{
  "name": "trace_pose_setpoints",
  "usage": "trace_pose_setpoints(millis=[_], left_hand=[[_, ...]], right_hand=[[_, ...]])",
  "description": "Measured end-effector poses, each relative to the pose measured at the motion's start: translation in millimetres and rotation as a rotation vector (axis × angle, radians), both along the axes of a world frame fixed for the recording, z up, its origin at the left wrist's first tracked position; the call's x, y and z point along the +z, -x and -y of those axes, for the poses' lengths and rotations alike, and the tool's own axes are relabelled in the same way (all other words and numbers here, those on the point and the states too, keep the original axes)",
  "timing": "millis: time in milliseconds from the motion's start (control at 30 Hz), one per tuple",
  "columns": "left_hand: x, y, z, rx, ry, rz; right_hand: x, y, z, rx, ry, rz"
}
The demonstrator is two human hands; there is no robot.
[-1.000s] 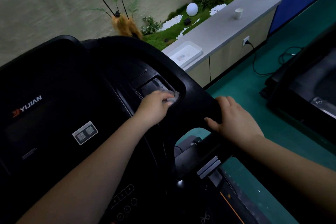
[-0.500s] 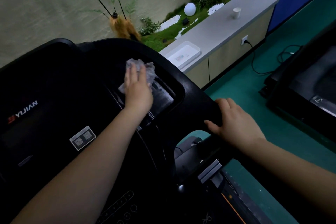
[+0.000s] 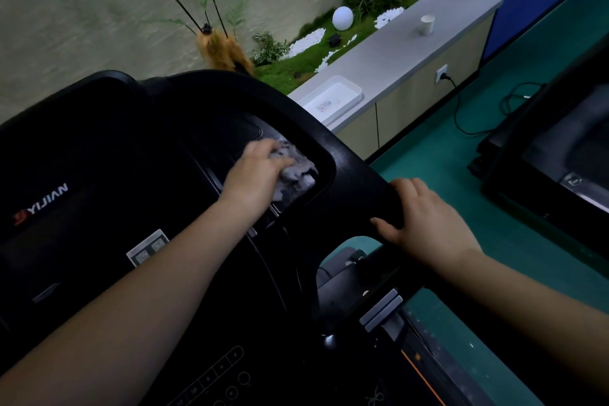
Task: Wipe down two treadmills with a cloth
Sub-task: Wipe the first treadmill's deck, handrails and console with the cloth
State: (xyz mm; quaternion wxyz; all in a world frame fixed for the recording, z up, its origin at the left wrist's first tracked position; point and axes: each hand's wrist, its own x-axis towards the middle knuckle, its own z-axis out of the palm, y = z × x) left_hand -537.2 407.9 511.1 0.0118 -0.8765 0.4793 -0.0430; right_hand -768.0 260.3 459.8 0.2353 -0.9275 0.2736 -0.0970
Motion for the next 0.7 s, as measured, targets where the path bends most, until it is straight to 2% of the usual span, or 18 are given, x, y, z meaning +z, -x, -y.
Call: trace_pose_setpoints(millis=[67,100,200,367,433,500,600,700], left_hand=[[0,-2,-2,0.044,0.067,0.149],[1,3,-1,0.095,0.08,0.153],[-10,25,8,0.151,0.08,0.04],[-9,22,6,-0.059,-0.058,-0.099],[-4,10,6,0.006,-0.017,-0.097],[0,0,5,0.091,0.027,-0.019],[1,5,2,0.081,0.023,0.044],[6,11,-1,-0.053,-0.145,-0.134]], right_hand=[[-1,0,0,0.002,0.004,0.0],[-1,0,0,0.003,0.009,0.0],[-2,0,0,0.001,0.007,0.0],[-2,0,0,-0.004,0.007,0.0],[-1,0,0,-0.002,0.008,0.001],[-1,0,0,-0.005,0.008,0.002],[-1,0,0,-0.004,0.008,0.008],[-1,1,0,0.002,0.008,0.007]])
